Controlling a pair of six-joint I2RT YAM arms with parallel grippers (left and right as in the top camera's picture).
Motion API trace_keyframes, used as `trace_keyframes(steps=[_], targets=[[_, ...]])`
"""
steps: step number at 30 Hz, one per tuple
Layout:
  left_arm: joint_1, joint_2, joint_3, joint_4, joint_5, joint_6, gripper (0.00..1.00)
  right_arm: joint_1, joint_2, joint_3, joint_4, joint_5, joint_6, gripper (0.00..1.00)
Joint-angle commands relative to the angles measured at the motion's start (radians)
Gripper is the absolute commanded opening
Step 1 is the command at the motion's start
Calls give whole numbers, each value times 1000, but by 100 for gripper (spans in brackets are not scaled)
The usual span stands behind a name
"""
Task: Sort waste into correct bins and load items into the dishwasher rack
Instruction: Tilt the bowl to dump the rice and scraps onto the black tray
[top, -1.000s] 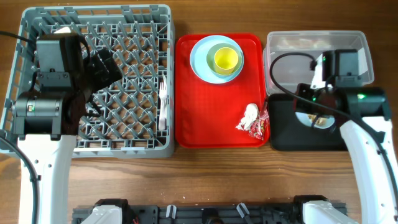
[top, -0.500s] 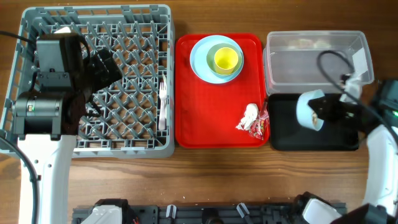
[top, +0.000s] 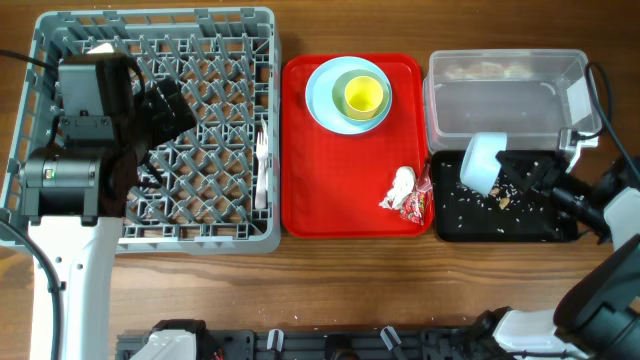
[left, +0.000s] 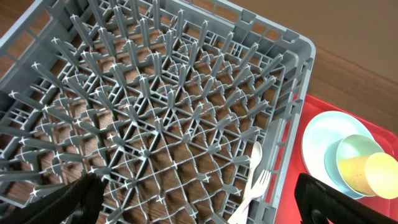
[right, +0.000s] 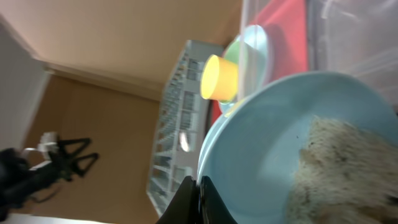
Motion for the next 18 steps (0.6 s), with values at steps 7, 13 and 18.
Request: trace_keyframes(steps=[7, 13, 18], targets=[[6, -3, 6, 2, -13, 2, 100, -194, 45, -6, -125, -172, -33, 4], [6, -3, 6, 2, -13, 2, 100, -345, 45, -11, -285, -150, -154, 4], [6, -3, 6, 2, -13, 2, 100, -347, 45, -13, -262, -185, -118, 4]])
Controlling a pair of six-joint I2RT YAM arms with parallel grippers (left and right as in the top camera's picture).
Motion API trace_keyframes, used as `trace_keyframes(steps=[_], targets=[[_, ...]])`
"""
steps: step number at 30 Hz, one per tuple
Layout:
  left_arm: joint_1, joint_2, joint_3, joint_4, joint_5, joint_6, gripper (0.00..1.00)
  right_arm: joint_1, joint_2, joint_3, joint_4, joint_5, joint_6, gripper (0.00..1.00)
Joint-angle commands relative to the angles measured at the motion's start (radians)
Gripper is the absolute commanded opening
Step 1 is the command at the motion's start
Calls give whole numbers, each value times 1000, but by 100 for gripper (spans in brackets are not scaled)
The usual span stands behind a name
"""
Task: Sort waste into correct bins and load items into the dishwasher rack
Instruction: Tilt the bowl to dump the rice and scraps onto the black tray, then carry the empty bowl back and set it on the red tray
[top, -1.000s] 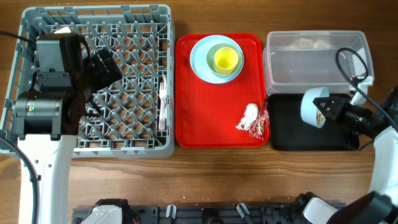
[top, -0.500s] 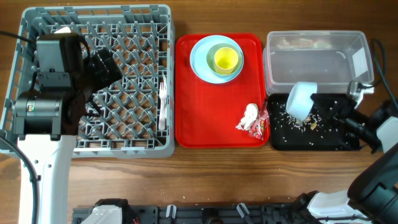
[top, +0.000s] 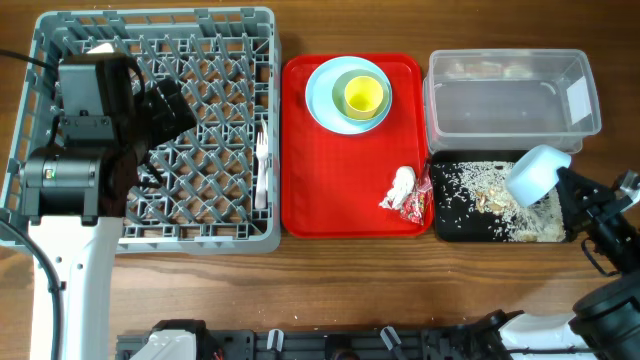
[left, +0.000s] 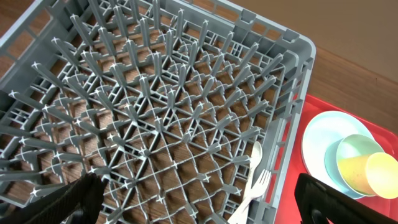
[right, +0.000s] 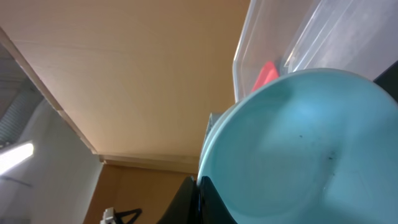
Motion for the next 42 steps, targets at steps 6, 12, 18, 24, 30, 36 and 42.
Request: trace_keyframes(steps=[6, 12, 18, 24, 30, 36, 42], targets=[[6, -3, 6, 2, -13, 2, 100, 19, 8, -9, -47, -65, -50, 4], [6, -3, 6, 2, -13, 2, 100, 180, 6, -9, -169, -86, -100, 4], [6, -3, 6, 2, -13, 2, 100, 367, -30, -5, -189, -71, -69, 4], [6, -3, 6, 2, -13, 2, 100, 579, -129, 151, -178, 129, 77, 4], [6, -3, 6, 2, -13, 2, 100, 970, -329, 318, 119, 747, 650, 4], [6, -3, 6, 2, -13, 2, 100, 1545, -341, 314, 296, 1414, 878, 4], [6, -3, 6, 2, -13, 2, 100, 1886, -121, 314, 382, 1706, 885, 4]])
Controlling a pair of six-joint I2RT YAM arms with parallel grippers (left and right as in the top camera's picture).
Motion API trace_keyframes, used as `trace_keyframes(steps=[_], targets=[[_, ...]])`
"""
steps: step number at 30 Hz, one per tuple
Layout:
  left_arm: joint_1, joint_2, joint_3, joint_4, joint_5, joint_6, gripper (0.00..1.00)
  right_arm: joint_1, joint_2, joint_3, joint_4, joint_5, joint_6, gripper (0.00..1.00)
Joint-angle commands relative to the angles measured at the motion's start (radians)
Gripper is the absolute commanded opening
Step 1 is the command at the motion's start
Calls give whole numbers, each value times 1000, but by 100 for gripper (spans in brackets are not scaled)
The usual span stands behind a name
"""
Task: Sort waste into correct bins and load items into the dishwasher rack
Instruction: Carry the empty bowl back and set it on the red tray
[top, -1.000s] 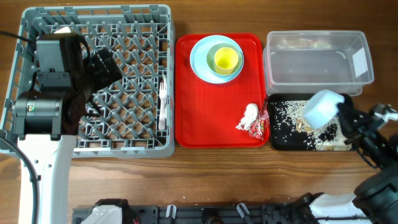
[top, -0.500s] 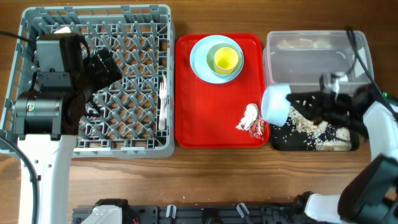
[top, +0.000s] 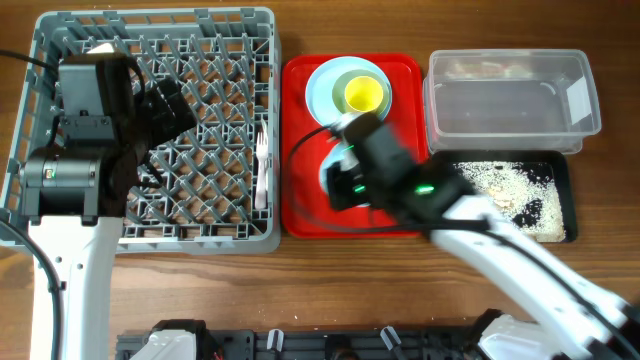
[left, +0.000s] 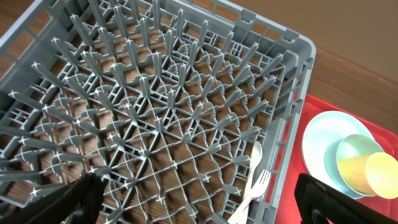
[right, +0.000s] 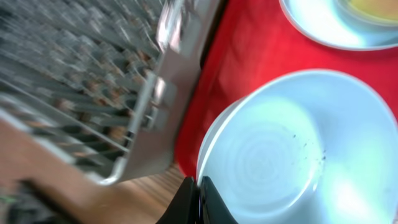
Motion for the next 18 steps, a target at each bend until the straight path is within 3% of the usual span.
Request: trace_keyframes(steps=[1, 6, 9, 11, 18], targets=[[6, -3, 6, 2, -13, 2, 100, 113, 132, 5, 50, 246, 43, 4], [6, -3, 6, 2, -13, 2, 100, 135, 261, 5, 112, 242, 31, 5], [6, -3, 6, 2, -13, 2, 100, 134, 255, 6, 119, 243, -66, 37], [6, -3, 6, 2, -13, 2, 100, 121, 216, 14, 109, 274, -66, 50], [6, -3, 6, 2, -13, 2, 100, -62, 34, 25, -101, 375, -57, 51]])
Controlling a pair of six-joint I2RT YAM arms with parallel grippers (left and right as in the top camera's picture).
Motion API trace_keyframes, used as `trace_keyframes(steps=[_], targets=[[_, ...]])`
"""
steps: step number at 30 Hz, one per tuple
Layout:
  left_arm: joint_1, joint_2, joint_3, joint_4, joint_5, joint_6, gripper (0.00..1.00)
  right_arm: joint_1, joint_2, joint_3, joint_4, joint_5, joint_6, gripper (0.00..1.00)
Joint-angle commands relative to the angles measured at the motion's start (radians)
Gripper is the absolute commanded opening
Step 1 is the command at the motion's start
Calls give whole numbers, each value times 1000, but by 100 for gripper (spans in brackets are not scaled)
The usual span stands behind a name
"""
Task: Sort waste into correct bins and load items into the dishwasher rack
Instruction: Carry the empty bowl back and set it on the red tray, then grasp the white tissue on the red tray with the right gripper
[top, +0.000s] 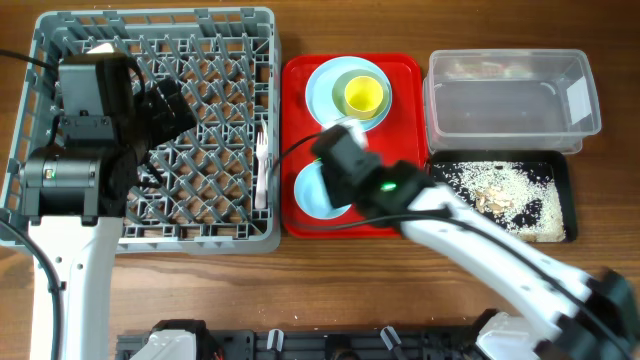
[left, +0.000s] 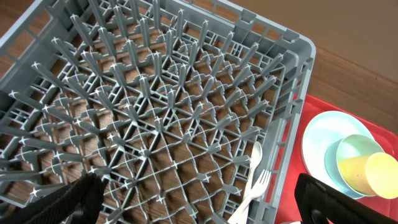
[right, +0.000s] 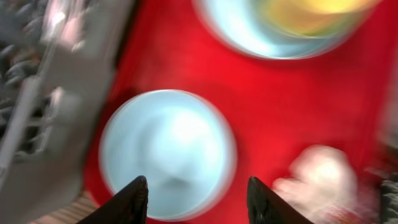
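An empty light blue bowl (top: 308, 190) (right: 168, 152) sits upright on the left front part of the red tray (top: 300, 80). My right gripper (top: 330, 170) (right: 200, 199) hovers just above it, open, fingers (right: 134, 199) spread wider than the bowl and touching nothing. Behind it on the tray stand a light blue plate (top: 322, 95), a green bowl and a yellow cup (top: 364, 95). A blurred white crumpled wad (right: 317, 174) lies to the bowl's right. My left gripper (top: 165, 105) (left: 199, 205) is open over the grey dishwasher rack (top: 200, 60).
A white fork (top: 262, 170) (left: 255, 180) lies along the rack's right side. A clear bin (top: 505, 100) stands at the back right. In front of it, a black bin (top: 500, 195) holds scattered rice. My right arm crosses the tray's front right corner.
My right gripper was shut on the bowl's rim, holding it low over the tray's left front. Now the bowl rests on the tray and the gripper is open above it.
My right gripper held the bowl tipped over the black bin with rice still inside. Then the bowl was empty and rice lay spread in the bin. Then the bowl was over the red tray, where it now sits released. The left arm stayed still.
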Motion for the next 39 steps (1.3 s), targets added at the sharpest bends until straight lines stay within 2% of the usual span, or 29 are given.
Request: trace_keyframes(steps=[1, 4, 9, 20, 29, 34, 39], targets=[[6, -3, 6, 2, -13, 2, 100, -130, -48, 18, -84, 30, -6, 51], [6, -3, 6, 3, -13, 2, 100, -229, -15, -23, -78, -89, -53, 48], [6, -3, 6, 2, -13, 2, 100, -296, 85, -85, 10, -64, -66, 45], [6, -3, 6, 2, -13, 2, 100, -300, 256, -87, 17, 11, -57, 44], [6, -3, 6, 2, -13, 2, 100, -300, 264, -87, 60, 57, -42, 47], [6, -3, 6, 2, -13, 2, 100, -300, 266, -90, -2, 57, 1, 48], [6, -3, 6, 2, -13, 2, 100, -299, 266, -159, 71, 9, 14, 47]])
